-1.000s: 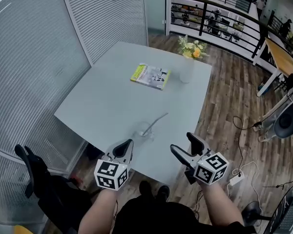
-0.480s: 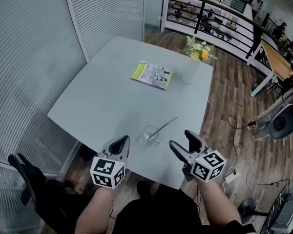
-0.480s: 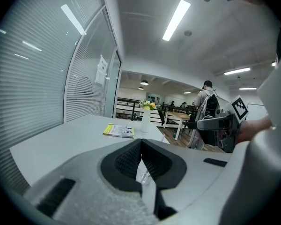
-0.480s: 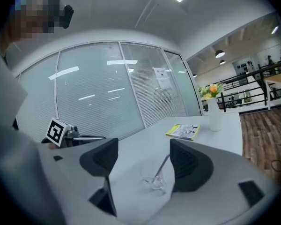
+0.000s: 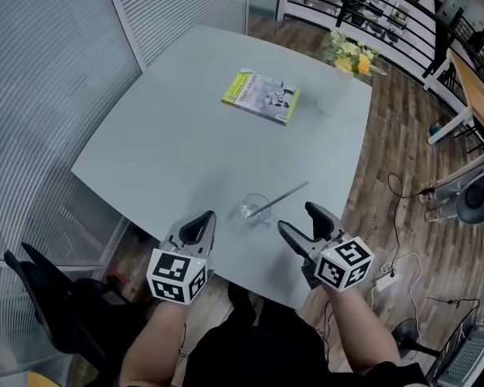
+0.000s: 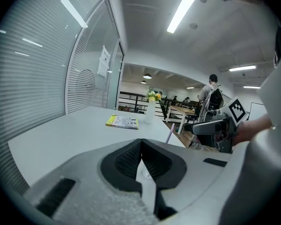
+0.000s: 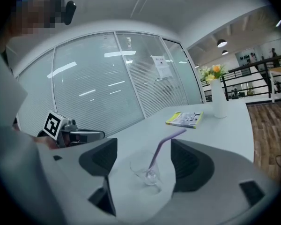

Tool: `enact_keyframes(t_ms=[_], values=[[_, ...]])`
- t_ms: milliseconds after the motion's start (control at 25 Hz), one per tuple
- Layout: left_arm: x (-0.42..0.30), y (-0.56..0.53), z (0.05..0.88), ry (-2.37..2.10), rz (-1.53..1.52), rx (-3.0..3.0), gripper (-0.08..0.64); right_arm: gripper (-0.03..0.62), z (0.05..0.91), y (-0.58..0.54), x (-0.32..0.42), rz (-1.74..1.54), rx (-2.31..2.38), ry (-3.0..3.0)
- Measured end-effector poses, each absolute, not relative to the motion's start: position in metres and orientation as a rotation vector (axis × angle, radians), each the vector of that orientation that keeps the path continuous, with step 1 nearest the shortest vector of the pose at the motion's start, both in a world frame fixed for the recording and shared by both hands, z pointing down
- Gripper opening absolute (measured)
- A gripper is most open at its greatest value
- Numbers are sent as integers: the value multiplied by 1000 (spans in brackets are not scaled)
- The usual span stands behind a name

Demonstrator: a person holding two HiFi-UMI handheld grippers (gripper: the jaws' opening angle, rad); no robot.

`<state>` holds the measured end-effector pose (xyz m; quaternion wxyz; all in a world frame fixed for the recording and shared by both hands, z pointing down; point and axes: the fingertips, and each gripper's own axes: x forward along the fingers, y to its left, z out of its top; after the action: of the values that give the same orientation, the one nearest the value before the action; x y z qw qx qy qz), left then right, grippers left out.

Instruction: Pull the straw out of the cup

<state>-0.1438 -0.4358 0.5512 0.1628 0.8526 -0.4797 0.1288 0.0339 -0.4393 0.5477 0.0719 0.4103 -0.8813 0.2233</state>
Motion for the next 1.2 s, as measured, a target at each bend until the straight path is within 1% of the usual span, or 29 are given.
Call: enact_keyframes(t_ms=[280,800,1000,1200], values=[[-144,-441,581,-1372,423,2382,9,333,583,-464,30,711,1174,-2658],[-144,-441,599,-1357,441,2373,9,190,621,-481,-1,714,1119,-2636],[-147,-435,606,-1358,430,2346,9,101,629,-484,1,698,1145,-2612],[-152,-432,601,-1370,414,2346,8,46,627,-483,-1,676,1147,-2602]])
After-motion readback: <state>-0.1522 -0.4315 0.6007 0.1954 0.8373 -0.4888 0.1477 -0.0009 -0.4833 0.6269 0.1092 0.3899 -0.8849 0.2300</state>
